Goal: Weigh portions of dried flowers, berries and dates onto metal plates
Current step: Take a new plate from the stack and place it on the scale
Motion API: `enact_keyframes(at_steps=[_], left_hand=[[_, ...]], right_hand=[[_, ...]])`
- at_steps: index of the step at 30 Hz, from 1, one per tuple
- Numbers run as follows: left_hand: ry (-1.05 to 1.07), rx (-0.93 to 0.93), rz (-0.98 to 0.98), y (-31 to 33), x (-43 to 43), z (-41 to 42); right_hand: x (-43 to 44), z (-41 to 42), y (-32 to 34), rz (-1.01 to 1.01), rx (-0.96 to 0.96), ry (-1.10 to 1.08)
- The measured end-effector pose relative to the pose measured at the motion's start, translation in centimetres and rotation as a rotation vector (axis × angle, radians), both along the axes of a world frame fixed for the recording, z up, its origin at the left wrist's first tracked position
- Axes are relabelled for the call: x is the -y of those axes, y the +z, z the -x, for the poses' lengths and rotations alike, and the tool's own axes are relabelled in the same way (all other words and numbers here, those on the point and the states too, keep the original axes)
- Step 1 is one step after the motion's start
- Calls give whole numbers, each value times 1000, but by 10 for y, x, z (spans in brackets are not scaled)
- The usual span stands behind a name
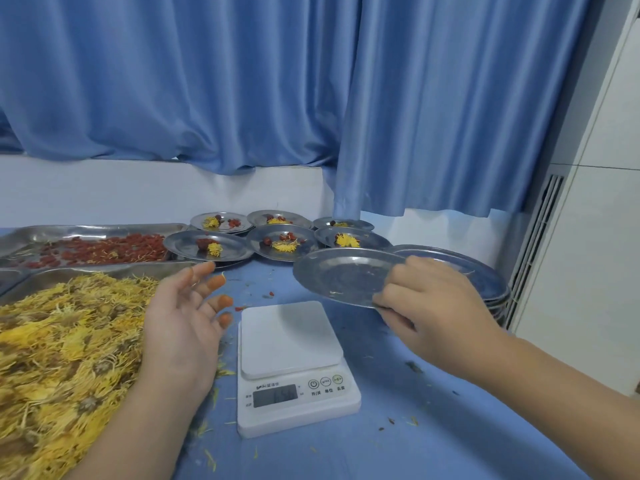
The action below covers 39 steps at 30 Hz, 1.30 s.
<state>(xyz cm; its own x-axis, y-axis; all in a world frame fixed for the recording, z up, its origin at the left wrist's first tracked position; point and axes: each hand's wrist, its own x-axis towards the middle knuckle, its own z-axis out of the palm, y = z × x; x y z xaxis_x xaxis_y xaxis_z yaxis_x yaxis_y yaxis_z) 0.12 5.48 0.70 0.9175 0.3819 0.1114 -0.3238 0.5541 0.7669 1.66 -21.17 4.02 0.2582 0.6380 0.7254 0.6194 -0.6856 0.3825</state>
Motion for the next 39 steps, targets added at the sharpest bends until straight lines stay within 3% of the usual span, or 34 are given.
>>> enact_keyframes(at_steps=[6, 17, 23, 30, 36, 39], left_hand=[[153, 8, 57, 1, -5, 1], [171, -1, 39, 0, -5, 0], [160, -9, 19, 1, -4, 1], [153, -17, 14, -1, -5, 0], [138, -36, 19, -2, -5, -1], [128, -38, 17, -3, -7, -1]], right_hand=[[-43, -1, -33, 43, -62, 97], [-67, -7, -64, 71, -81, 23], [-59, 2, -62, 64, -220, 6], [-21, 10, -67, -29, -234, 92], [-4, 11, -81, -32, -585, 84], [-9, 12, -81, 7, -649, 31]])
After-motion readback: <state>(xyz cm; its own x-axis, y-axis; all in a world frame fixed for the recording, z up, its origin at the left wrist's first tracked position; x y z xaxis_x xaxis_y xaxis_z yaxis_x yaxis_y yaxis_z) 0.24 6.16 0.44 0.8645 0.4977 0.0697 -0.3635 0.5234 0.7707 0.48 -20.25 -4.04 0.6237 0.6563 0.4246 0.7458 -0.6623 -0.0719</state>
